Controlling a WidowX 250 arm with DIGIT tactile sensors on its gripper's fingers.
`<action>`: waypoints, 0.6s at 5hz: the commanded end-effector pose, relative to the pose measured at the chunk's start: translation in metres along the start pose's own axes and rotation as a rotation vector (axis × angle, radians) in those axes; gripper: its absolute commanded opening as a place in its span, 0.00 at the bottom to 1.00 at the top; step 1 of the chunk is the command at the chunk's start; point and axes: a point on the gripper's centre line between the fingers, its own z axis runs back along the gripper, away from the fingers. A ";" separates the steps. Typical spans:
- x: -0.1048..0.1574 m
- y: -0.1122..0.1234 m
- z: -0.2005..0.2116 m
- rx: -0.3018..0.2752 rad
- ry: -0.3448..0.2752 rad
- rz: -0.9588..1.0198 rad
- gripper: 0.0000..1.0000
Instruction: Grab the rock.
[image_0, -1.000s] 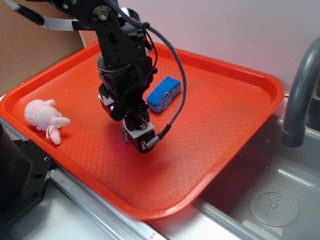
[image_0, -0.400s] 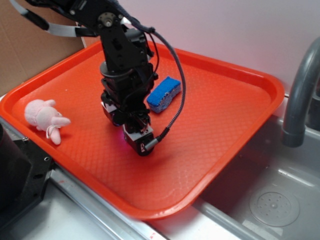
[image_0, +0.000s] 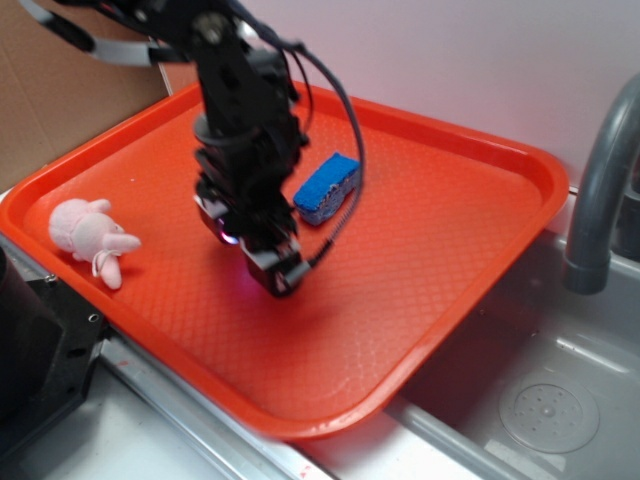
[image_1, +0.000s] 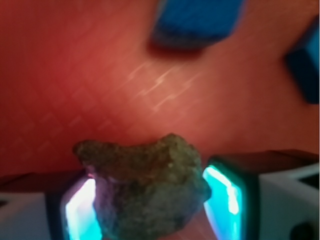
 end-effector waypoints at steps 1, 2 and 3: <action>-0.008 0.074 0.092 -0.069 -0.139 0.316 0.00; -0.005 0.107 0.110 -0.027 -0.109 0.424 0.00; -0.001 0.110 0.114 0.058 -0.047 0.523 0.00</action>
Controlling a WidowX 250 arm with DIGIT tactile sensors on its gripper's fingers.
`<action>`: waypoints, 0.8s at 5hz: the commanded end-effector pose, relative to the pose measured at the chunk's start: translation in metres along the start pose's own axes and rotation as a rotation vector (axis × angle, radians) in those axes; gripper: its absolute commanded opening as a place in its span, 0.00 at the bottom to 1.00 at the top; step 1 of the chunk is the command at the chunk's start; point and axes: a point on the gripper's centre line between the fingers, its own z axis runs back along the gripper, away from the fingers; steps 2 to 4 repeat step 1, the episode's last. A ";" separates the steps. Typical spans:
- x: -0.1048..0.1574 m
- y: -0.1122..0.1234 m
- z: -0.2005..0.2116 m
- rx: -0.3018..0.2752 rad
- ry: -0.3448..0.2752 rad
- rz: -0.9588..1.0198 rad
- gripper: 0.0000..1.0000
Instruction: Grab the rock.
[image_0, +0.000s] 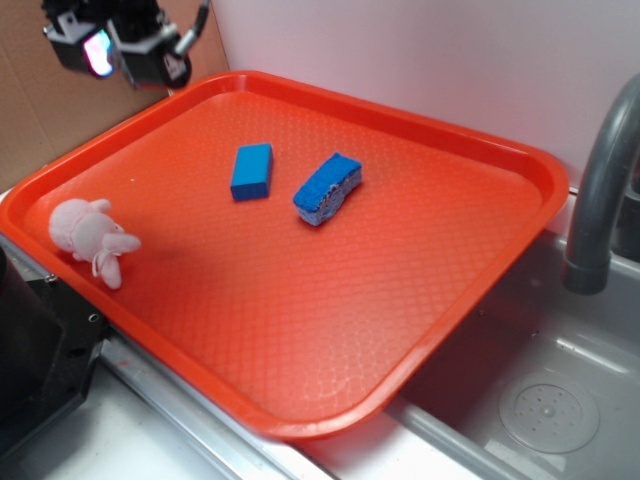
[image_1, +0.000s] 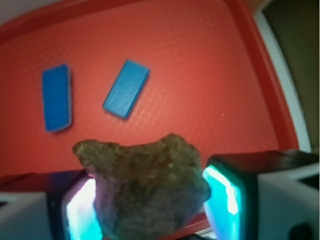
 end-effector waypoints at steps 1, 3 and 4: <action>0.000 0.001 0.011 0.066 0.006 0.076 0.00; 0.000 0.001 0.011 0.066 0.006 0.076 0.00; 0.000 0.001 0.011 0.066 0.006 0.076 0.00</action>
